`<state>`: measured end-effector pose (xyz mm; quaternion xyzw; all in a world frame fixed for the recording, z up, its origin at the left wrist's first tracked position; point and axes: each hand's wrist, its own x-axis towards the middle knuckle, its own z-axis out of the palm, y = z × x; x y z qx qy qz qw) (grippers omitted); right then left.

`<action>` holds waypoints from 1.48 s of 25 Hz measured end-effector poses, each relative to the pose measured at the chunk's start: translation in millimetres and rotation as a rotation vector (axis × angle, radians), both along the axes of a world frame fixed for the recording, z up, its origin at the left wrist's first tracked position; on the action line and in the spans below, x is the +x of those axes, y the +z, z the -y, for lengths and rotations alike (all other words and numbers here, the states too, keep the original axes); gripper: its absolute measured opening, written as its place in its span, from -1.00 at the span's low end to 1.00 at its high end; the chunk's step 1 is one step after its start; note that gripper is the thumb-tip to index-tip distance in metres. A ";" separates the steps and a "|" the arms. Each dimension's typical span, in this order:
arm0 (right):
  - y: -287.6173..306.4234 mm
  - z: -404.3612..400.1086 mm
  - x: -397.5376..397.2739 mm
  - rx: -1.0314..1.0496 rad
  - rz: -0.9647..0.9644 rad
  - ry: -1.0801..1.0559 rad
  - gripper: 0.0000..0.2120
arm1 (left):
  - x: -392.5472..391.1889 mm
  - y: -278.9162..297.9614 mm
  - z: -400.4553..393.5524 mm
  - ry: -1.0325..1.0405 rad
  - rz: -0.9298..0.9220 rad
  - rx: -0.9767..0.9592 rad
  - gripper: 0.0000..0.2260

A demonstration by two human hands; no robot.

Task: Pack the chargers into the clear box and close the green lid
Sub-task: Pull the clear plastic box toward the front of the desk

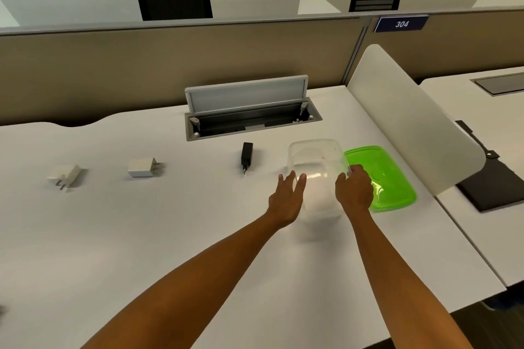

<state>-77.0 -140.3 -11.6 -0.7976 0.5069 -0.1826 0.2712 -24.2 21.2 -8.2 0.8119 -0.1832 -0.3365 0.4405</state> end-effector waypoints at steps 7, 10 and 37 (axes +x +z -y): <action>22.3 -68.5 15.8 0.058 0.143 0.115 -0.81 | 2.9 19.1 -92.1 0.231 0.037 -0.233 -0.46; 24.9 -110.3 23.5 0.147 0.212 0.194 -0.82 | 4.5 21.2 -139.4 0.347 0.064 -0.243 -0.49; -32.3 -186.6 132.5 0.223 0.193 0.632 -0.73 | 46.4 -35.8 -316.9 0.789 0.053 -0.240 -0.61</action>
